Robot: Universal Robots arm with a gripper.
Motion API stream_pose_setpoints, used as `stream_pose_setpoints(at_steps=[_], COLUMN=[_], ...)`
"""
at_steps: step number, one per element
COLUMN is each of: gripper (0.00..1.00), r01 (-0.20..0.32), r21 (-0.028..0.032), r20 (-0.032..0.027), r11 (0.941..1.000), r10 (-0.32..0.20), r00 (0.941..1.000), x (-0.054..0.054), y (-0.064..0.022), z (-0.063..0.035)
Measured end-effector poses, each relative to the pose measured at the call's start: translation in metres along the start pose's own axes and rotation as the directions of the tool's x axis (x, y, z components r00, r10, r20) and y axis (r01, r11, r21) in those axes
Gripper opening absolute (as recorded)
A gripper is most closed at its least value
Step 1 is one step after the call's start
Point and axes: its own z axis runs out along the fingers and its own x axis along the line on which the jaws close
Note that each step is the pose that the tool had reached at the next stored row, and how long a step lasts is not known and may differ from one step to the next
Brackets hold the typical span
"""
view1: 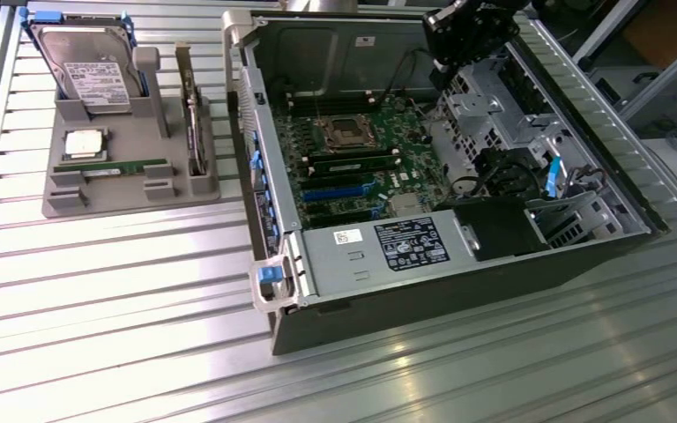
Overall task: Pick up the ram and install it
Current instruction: 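Press down the ram until it locks into place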
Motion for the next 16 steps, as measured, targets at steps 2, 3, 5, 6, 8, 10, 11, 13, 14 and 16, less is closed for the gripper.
stream_pose_setpoints(at_steps=[2, 3, 5, 6, 8, 10, 11, 13, 14, 16], gripper=[0.11, 0.11, 0.11, 0.11, 0.11, 0.11, 0.11, 0.11, 0.11, 0.11], r01=[-0.022, -0.04, -0.078, -0.086, -0.103, -0.122, -0.13, -0.149, -0.164, -0.196], r21=[-0.0012, -0.0022, -0.0042, -0.0048, -0.0057, -0.0068, -0.0072, -0.0082, -0.0091, -0.0109], r20=[0.0003, 0.0006, 0.001, 0.0011, 0.0012, 0.0014, 0.0015, 0.0016, 0.0017, 0.0019], r11=[0.9998, 0.9992, 0.9969, 0.9963, 0.9946, 0.9925, 0.9914, 0.9889, 0.9865, 0.9805], r10=[0.022, 0.04, 0.078, 0.086, 0.103, 0.122, 0.13, 0.149, 0.164, 0.196], r00=[0.9998, 0.9992, 0.9969, 0.9963, 0.9946, 0.9925, 0.9915, 0.9889, 0.9865, 0.9805], x=[0.0, 0.0, 0.0, 0.0, 0.0, 0.0, 0.0, 0.0, 0.0, 0.0], y=[0.0, 0.0, 0.0, 0.0, 0.0, 0.0, 0.0, 0.0, 0.0, 0.0], z=[0.0, 0.0, 0.0, 0.0, 0.0, 0.0, 0.0, 0.0, 0.0, 0.0])
